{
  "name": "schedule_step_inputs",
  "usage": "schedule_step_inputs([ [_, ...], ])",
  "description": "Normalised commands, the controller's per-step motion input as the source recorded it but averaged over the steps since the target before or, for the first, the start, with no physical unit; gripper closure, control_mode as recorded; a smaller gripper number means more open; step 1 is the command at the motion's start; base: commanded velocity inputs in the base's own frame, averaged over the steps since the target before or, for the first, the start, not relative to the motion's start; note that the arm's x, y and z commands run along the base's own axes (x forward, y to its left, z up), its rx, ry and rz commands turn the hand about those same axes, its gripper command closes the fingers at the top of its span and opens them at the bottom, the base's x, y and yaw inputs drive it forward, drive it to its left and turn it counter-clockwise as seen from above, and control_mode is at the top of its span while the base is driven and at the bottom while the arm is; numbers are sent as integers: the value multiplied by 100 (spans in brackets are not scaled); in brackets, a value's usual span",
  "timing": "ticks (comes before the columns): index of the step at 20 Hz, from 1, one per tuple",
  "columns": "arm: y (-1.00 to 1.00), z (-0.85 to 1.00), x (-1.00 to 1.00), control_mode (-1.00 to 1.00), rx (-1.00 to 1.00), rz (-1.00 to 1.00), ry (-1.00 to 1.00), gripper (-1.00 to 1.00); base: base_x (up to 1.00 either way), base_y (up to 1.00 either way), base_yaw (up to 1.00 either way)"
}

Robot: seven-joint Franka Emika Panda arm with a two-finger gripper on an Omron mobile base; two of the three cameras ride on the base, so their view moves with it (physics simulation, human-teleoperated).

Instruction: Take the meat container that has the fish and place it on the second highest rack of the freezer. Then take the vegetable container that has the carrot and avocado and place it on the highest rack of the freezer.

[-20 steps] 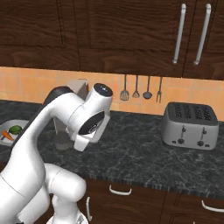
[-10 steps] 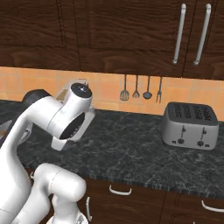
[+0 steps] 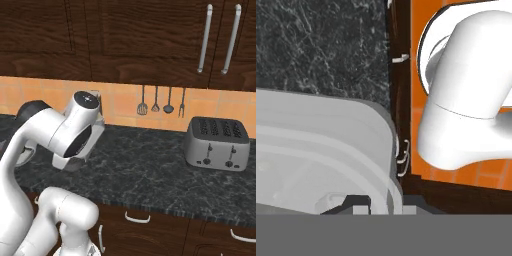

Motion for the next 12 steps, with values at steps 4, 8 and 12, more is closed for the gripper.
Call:
schedule_step_inputs([
  [4,-1,0,-17,-100,0,0,0,100,0,0,0],
  [8,-4,15,-61,-100,0,0,0,100,0,0,0],
  [12,0,20,-22,-100,0,0,0,100,0,0,0],
])
